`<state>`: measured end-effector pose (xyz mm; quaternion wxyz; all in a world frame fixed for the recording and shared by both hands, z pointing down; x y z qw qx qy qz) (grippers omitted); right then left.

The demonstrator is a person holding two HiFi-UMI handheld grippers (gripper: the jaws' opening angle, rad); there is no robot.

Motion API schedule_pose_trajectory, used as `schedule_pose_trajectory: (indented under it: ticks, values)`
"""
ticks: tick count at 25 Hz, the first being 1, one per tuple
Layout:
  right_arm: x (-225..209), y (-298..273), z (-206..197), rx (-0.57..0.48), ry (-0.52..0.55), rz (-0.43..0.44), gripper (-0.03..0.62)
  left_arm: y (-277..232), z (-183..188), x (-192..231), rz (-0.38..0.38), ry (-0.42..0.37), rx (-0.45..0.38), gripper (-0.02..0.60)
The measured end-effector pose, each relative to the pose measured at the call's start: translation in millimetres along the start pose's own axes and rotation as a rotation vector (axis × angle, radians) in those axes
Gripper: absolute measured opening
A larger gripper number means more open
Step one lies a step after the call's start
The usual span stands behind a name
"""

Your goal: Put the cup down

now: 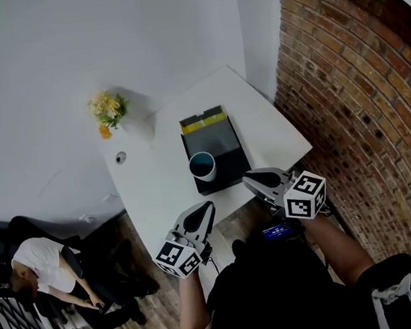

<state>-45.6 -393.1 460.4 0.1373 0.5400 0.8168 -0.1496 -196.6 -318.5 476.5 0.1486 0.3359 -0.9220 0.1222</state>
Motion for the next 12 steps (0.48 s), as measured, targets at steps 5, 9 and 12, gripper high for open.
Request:
schedule_pose_trajectory:
  ticks: [5,9,12]
  values:
    - [-1.3,-3.0,-0.6,0.008,0.005,-0.005,0.012,-0.7,2.2,2.2,-0.007,-0.004,0.000,0.008]
    - [-2.5,-4.8,0.9,0.008,0.005,-0.009,0.012,-1.9,2.2,5.1,-0.004,0.003,0.004,0.008]
    - [-3.9,-5.4,1.0,0.008,0.006,-0.012,0.012,-2.4,1.5,7.1,-0.001,0.006,0.005,0.008]
Point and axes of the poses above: the fingertips, and each gripper's own axes: y backward along the fingers, x to its left, z out of its top, the point moved 4 cm from there along y, backward along the fingers, and after that the axes turned 4 degrees about y, right-handed, at the moved point
